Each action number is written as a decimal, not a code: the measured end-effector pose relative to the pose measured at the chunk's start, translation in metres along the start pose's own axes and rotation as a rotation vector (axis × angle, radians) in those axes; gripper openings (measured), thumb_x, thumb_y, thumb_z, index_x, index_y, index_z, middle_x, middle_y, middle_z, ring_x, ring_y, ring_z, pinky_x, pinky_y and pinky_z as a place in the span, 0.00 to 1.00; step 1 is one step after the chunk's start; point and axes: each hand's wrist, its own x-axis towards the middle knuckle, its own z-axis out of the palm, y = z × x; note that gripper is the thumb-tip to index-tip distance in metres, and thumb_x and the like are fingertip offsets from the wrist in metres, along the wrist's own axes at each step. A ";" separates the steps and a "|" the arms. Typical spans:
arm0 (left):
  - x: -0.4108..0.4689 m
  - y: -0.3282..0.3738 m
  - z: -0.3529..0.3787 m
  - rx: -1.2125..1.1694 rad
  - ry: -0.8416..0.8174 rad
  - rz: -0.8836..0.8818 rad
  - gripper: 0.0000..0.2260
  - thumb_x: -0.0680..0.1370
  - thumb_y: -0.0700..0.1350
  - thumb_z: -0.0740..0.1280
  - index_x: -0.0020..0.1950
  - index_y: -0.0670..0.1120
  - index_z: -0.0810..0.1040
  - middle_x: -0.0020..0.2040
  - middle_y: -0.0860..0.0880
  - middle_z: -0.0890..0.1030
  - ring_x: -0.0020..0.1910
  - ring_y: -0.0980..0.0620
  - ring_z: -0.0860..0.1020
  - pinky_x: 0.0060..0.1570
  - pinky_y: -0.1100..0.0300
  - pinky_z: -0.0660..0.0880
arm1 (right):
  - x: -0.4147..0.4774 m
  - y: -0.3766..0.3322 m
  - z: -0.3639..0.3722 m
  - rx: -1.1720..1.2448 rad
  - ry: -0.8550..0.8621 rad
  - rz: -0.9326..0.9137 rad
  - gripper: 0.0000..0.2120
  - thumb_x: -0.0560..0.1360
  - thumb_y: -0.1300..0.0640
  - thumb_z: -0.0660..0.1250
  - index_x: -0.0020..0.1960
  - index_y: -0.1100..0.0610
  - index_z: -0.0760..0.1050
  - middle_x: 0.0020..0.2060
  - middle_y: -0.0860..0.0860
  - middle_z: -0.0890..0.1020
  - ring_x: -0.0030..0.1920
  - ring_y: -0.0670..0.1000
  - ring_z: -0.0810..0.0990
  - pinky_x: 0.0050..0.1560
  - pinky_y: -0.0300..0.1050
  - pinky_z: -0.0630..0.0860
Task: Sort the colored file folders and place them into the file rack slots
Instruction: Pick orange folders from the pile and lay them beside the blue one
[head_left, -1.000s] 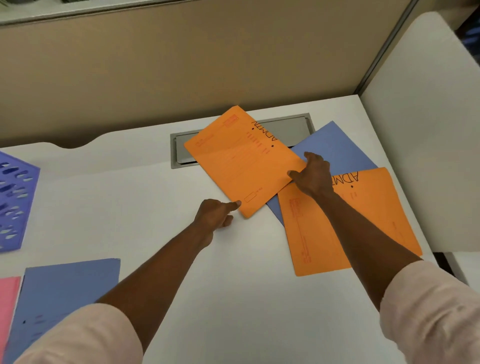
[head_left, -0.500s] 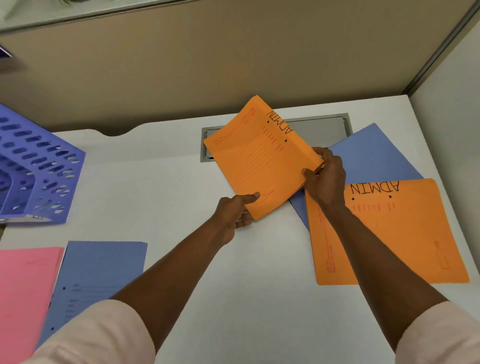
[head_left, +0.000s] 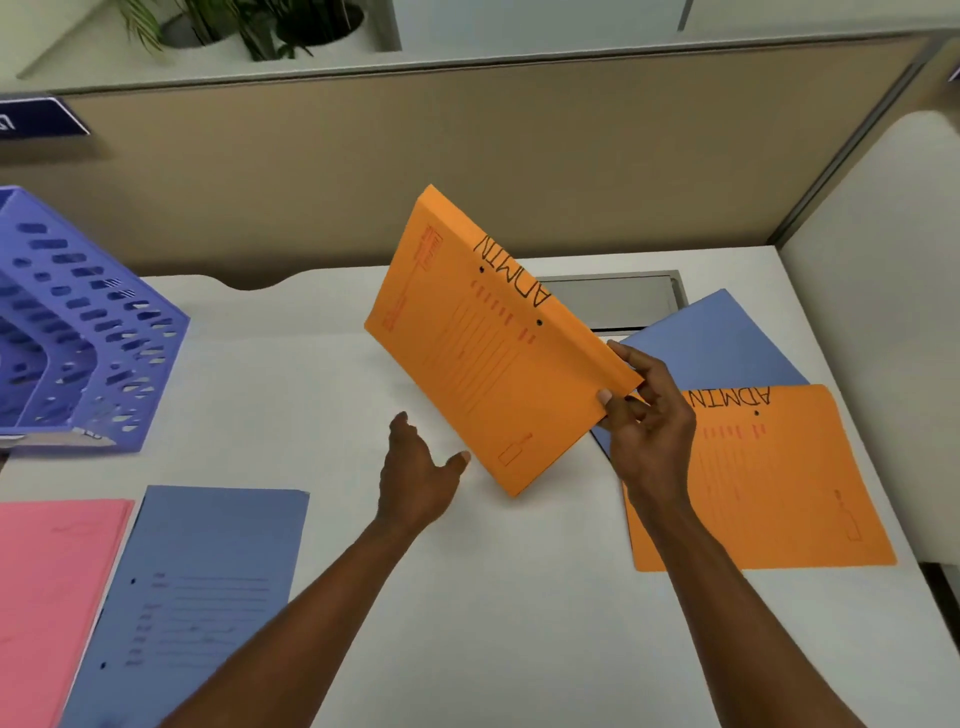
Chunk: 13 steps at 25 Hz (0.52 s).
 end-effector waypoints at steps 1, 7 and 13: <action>-0.001 -0.004 -0.016 0.043 0.079 0.081 0.49 0.75 0.55 0.77 0.84 0.46 0.49 0.82 0.45 0.64 0.78 0.44 0.69 0.74 0.42 0.70 | -0.005 -0.010 -0.002 0.013 -0.024 0.002 0.18 0.82 0.64 0.70 0.71 0.52 0.77 0.62 0.52 0.83 0.59 0.55 0.86 0.49 0.53 0.88; -0.008 -0.017 -0.130 0.152 0.541 0.544 0.47 0.75 0.61 0.73 0.84 0.44 0.50 0.84 0.43 0.56 0.82 0.42 0.58 0.76 0.42 0.63 | -0.023 -0.058 -0.008 -0.065 -0.220 -0.017 0.18 0.82 0.66 0.69 0.70 0.55 0.78 0.60 0.49 0.86 0.56 0.53 0.88 0.48 0.47 0.88; -0.031 -0.054 -0.195 0.413 0.551 0.816 0.39 0.73 0.68 0.70 0.77 0.47 0.69 0.83 0.43 0.59 0.84 0.43 0.53 0.80 0.39 0.53 | -0.046 -0.072 0.003 -0.142 -0.385 0.073 0.17 0.81 0.65 0.71 0.68 0.52 0.80 0.57 0.52 0.88 0.56 0.55 0.88 0.48 0.55 0.88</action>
